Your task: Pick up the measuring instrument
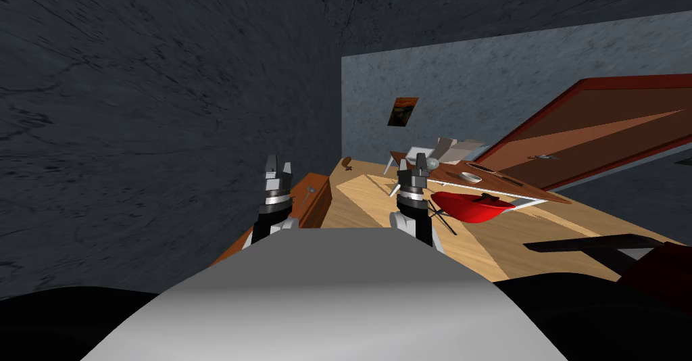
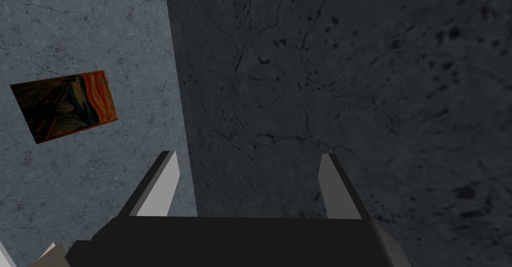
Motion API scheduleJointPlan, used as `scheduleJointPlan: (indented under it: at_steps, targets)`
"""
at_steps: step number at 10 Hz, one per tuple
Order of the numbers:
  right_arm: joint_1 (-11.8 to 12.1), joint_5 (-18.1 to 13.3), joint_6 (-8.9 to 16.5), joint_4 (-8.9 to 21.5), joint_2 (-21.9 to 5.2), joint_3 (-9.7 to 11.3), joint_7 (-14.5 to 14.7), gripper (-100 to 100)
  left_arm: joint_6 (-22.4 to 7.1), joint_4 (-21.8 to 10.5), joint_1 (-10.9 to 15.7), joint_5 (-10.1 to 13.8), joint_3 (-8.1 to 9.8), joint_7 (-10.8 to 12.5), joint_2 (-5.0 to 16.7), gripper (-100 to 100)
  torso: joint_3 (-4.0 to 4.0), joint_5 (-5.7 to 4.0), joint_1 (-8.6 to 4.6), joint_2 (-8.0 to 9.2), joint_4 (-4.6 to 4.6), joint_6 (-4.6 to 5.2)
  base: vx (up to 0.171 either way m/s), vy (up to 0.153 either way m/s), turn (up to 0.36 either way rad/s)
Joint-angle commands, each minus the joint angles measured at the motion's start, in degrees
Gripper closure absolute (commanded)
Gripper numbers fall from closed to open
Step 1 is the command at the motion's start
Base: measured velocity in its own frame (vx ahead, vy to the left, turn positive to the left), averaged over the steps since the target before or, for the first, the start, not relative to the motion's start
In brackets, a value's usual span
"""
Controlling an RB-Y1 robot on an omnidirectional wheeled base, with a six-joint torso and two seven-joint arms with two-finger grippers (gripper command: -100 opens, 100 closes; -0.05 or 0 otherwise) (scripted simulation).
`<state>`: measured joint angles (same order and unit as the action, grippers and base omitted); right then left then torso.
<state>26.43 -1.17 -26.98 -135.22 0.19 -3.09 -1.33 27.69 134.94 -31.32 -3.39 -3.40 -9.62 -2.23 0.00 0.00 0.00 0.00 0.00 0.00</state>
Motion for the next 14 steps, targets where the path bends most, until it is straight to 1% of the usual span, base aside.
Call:
scheduleJointPlan:
  at_steps: [1, 4, 8, 9, 10, 11, 12, 13, 14]
  targets:
    - [0.00, 0.00, 0.00, 0.00, 0.00, 0.00, 0.00, 0, -0.54, -0.92, -0.46, -0.31, 0.27, 0.58, 1.87, -100, 0.00, 0.00, 0.00, 0.00, 0.00, 0.00, 0.005, -0.011, 0.025]
    - [0.00, 0.00, 0.00, 0.00, 0.00, 0.00, 0.00, 0, -1.95, -3.84, -1.79, -1.05, 0.83, 1.88, 5.09, -100, -0.02, -0.01, -0.05, -0.04, -0.01, 0.00, 0.010, -0.015, 0.029]
    - [0.00, 0.00, 0.00, 0.00, 0.00, 0.00, 0.00, 0, -4.90, -10.58, -4.54, -2.64, 1.71, 4.20, 9.67, -100, -0.02, 0.02, 0.08, -0.02, -0.01, 0.00, 0.007, 0.012, 0.013]
    - [0.00, 0.00, 0.00, 0.00, 0.00, 0.00, 0.00, 0, -4.90, -11.24, -4.54, -2.64, 1.71, 4.20, 9.67, -100, -0.02, 0.02, 0.10, -0.03, -0.01, 0.00, 0.009, 0.013, -0.004]
    - [0.00, 0.00, 0.00, 0.00, 0.00, 0.00, 0.00, 0, -5.74, -13.64, -5.31, -3.13, 1.87, 4.81, 10.86, -100, -0.02, 0.02, 0.09, -0.03, -0.01, 0.00, 0.009, 0.012, -0.015]
    - [0.00, 0.00, 0.00, 0.00, 0.00, 0.00, 0.00, 0, -6.58, -15.07, -6.09, -3.65, 1.99, 5.40, 12.07, -100, -0.02, 0.02, 0.07, -0.03, -0.01, 0.00, 0.013, 0.014, -0.040]
    - [0.00, 0.00, 0.00, 0.00, 0.00, 0.00, 0.00, 0, -6.58, -16.22, -6.09, -3.65, 1.99, 5.40, 12.07, -100, -0.02, 0.02, 0.08, -0.04, -0.01, 0.00, 0.010, 0.012, -0.012]
    - [0.00, 0.00, 0.00, 0.00, 0.00, 0.00, 0.00, 0, -7.42, -17.85, -6.89, -4.21, 2.06, 5.97, 13.28, -100, -0.02, 0.02, 0.06, -0.04, -0.01, 0.00, 0.011, 0.009, -0.033]
    - [0.00, 0.00, 0.00, 0.00, 0.00, 0.00, 0.00, 0, -7.42, -18.95, -6.89, -4.21, 2.06, 5.97, 13.28, -100, -0.02, 0.01, 0.06, -0.04, -0.01, 0.00, 0.008, 0.008, -0.021]
